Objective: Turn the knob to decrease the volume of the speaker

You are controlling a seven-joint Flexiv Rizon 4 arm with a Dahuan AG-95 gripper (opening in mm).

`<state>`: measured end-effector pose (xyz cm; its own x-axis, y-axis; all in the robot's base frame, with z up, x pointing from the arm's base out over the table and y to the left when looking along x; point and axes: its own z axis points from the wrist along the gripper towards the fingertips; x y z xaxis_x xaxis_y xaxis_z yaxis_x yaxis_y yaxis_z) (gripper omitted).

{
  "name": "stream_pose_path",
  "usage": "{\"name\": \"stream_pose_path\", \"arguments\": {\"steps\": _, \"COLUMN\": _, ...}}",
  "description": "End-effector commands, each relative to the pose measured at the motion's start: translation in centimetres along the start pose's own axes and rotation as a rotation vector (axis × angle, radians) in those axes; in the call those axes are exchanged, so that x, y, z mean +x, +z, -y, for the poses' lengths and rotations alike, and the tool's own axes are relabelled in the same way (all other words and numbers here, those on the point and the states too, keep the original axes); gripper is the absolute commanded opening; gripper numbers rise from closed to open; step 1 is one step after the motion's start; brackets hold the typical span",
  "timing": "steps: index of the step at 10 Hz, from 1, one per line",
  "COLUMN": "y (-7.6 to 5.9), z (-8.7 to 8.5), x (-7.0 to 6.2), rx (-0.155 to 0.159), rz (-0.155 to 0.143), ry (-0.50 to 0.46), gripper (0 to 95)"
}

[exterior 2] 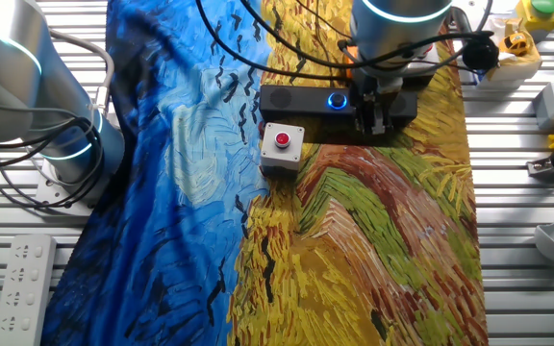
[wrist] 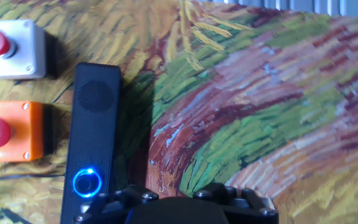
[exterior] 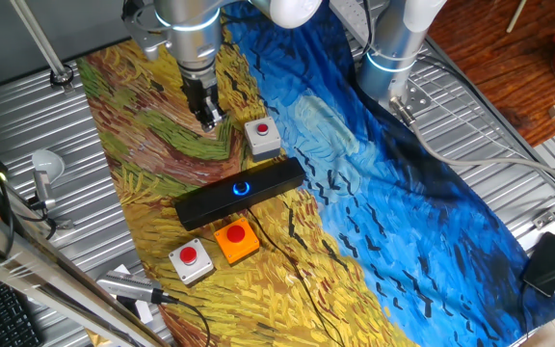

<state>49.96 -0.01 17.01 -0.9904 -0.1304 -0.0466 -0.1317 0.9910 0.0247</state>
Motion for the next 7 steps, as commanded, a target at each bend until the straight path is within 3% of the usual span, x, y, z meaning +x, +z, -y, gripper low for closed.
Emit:
{"name": "stream_pose_path", "arguments": {"steps": 1, "y": 0.01, "z": 0.00, "x": -0.04, "rx": 0.000, "rz": 0.000, "ry": -0.007, "gripper": 0.0}}
{"name": "stream_pose_path", "arguments": {"steps": 7, "y": 0.01, "z": 0.00, "x": -0.04, "rx": 0.000, "rz": 0.000, "ry": -0.026, "gripper": 0.0}}
